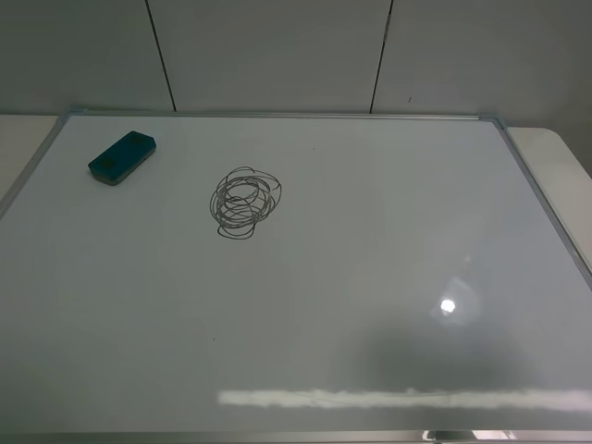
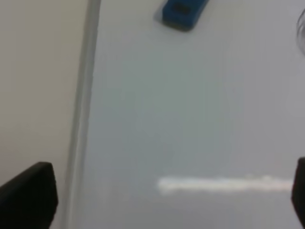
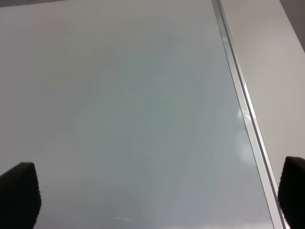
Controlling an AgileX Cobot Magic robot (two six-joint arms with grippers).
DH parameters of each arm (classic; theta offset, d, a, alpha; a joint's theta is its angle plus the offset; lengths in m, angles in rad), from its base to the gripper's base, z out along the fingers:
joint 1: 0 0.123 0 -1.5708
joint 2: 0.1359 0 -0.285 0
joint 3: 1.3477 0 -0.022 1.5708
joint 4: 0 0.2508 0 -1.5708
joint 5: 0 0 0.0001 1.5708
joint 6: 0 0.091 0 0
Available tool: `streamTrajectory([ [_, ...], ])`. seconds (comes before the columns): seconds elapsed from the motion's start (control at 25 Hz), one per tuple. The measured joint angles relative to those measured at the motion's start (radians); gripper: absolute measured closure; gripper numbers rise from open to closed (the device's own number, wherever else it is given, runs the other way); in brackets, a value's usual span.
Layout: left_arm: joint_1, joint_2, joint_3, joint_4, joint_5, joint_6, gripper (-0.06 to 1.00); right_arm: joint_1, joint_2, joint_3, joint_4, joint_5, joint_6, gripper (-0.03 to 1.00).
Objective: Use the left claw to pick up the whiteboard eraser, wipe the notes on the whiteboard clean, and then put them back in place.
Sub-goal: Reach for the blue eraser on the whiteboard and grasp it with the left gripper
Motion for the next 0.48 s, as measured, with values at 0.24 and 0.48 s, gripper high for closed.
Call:
streamTrajectory([
  [0.24,0.0,0.35,-0.146,0.018,-0.048,0.177,-0.05,0.0,0.0,0.0,0.0,0.0,0.0,-0.03],
  [0.48,0.001,0.708,-0.31,-0.007,-0.055,0.334,-0.05,0.0,0.0,0.0,0.0,0.0,0.0,-0.03],
])
